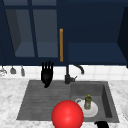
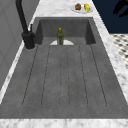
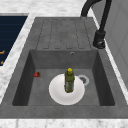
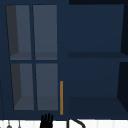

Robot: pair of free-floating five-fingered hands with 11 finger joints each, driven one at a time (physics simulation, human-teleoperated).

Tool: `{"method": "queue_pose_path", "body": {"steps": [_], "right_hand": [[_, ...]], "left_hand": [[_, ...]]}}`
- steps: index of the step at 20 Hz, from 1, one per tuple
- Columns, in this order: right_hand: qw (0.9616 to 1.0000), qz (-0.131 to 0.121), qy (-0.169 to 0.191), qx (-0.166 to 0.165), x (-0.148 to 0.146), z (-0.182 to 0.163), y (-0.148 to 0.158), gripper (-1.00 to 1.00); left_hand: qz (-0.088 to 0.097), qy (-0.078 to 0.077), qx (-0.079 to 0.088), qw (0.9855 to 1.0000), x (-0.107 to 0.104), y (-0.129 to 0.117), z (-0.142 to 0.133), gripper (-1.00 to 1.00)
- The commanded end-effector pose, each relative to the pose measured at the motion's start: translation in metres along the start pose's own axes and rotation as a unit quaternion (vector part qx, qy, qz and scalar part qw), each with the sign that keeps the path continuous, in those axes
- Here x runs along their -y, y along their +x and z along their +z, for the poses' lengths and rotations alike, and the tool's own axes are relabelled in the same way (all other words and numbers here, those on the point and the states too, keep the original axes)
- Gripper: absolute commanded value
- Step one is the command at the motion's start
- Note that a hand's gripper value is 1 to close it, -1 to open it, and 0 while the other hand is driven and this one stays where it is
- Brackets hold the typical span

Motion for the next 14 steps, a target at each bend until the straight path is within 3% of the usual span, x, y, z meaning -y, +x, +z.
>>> {"method": "queue_pose_path", "body": {"steps": [1, 7, 14], "right_hand": [[1.0, 0.0, 0.0, 0.0, 0.0, 0.0, 0.0, 0.0], [1.0, 0.0, 0.0, 0.0, 0.0, 0.0, 0.0, 0.0], [1.0, 0.0, 0.0, 0.0, 0.0, 0.0, 0.0, 0.0]], "left_hand": [[-0.02, -0.046, 0.052, 0.9974, -0.002, 0.006, 0.002, -1.0], [-0.012, -0.054, 0.051, 0.9972, -0.001, 0.013, 0.005, -1.0], [-0.023, -0.061, 0.052, 0.9965, 0.006, 0.016, 0.008, -1.0]]}}
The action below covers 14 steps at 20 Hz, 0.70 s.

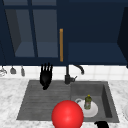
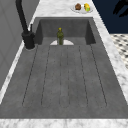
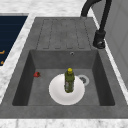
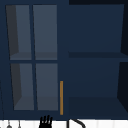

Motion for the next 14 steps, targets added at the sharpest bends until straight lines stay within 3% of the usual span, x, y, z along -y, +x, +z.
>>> {"method": "queue_pose_path", "body": {"steps": [1, 5, 6, 7, 8, 9, 12, 13, 14], "right_hand": [[1.0, 0.0, 0.0, 0.0, 0.0, 0.0, 0.0, 0.0], [1.0, 0.0, 0.0, 0.0, 0.0, 0.0, 0.0, 0.0], [1.0, 0.0, 0.0, 0.0, 0.0, 0.0, 0.0, 0.0], [1.0, 0.0, 0.0, 0.0, 0.0, 0.0, 0.0, 0.0], [1.0, 0.0, 0.0, 0.0, 0.0, 0.0, 0.0, 0.0], [1.0, 0.0, 0.0, 0.0, 0.0, 0.0, 0.0, 0.0], [1.0, 0.0, 0.0, 0.0, 0.0, 0.0, 0.0, 0.0], [1.0, 0.0, 0.0, 0.0, 0.0, 0.0, 0.0, 0.0], [1.0, 0.0, 0.0, 0.0, 0.0, 0.0, 0.0, 0.0]], "left_hand": [[-0.02, -0.05, 0.042, 0.9977, 0.005, 0.002, 0.001, -1.0], [-0.02, -0.053, 0.045, 0.9973, 0.01, 0.003, 0.002, -1.0], [-0.006, -0.06, 0.032, 0.9977, 0.008, 0.003, 0.001, -1.0], [-0.008, -0.063, 0.008, 0.998, 0.006, 0.002, -0.004, -1.0], [-0.01, -0.006, 0.002, 0.9999, 0.007, 0.002, 0.001, -1.0], [-0.002, -0.007, 0.002, 1.0, 0.008, 0.001, 0.001, -1.0], [-0.009, -0.007, 0.021, 0.9997, 0.004, 0.012, 0.001, -1.0], [-0.028, -0.006, 0.038, 0.9989, -0.001, 0.01, 0.0, -1.0], [-0.026, -0.02, 0.057, 0.9979, -0.007, 0.009, 0.004, -1.0]]}}
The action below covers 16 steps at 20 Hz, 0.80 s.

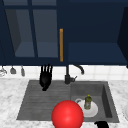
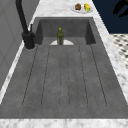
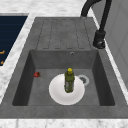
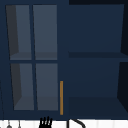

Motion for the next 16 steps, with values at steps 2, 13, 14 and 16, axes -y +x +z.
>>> {"method": "queue_pose_path", "body": {"steps": [2, 13, 14, 16], "right_hand": [[1.0, 0.0, 0.0, 0.0, 0.0, 0.0, 0.0, 0.0], [1.0, 0.0, 0.0, 0.0, 0.0, 0.0, 0.0, 0.0], [1.0, 0.0, 0.0, 0.0, 0.0, 0.0, 0.0, 0.0], [1.0, 0.0, 0.0, 0.0, 0.0, 0.0, 0.0, 0.0]], "left_hand": [[-0.03, -0.028, 0.058, 0.9975, -0.011, 0.001, 0.003, -1.0], [-0.047, -0.034, 0.089, 0.9944, -0.035, 0.003, 0.008, -1.0], [-0.043, -0.038, 0.092, 0.9941, -0.036, 0.005, 0.009, -1.0], [-0.037, -0.047, 0.097, 0.9935, -0.037, 0.007, 0.01, -1.0]]}}
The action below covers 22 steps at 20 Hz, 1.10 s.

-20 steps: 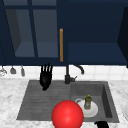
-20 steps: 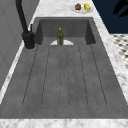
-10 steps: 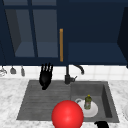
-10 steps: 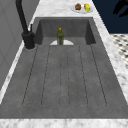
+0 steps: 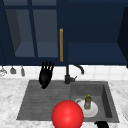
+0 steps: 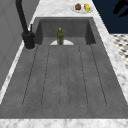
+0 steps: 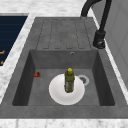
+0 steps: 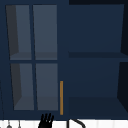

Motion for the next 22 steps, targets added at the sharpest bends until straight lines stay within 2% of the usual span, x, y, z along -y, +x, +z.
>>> {"method": "queue_pose_path", "body": {"steps": [1, 7, 22], "right_hand": [[1.0, 0.0, 0.0, 0.0, 0.0, 0.0, 0.0, 0.0], [1.0, 0.0, 0.0, 0.0, 0.0, 0.0, 0.0, 0.0], [1.0, 0.0, 0.0, 0.0, 0.0, 0.0, 0.0, 0.0]], "left_hand": [[-0.012, -0.039, 0.057, 0.9975, -0.004, 0.004, 0.002, -1.0], [-0.007, -0.049, 0.067, 0.9965, -0.005, 0.01, 0.006, -1.0], [-0.006, -0.063, 0.076, 0.9951, -0.005, 0.016, 0.017, -1.0]]}}
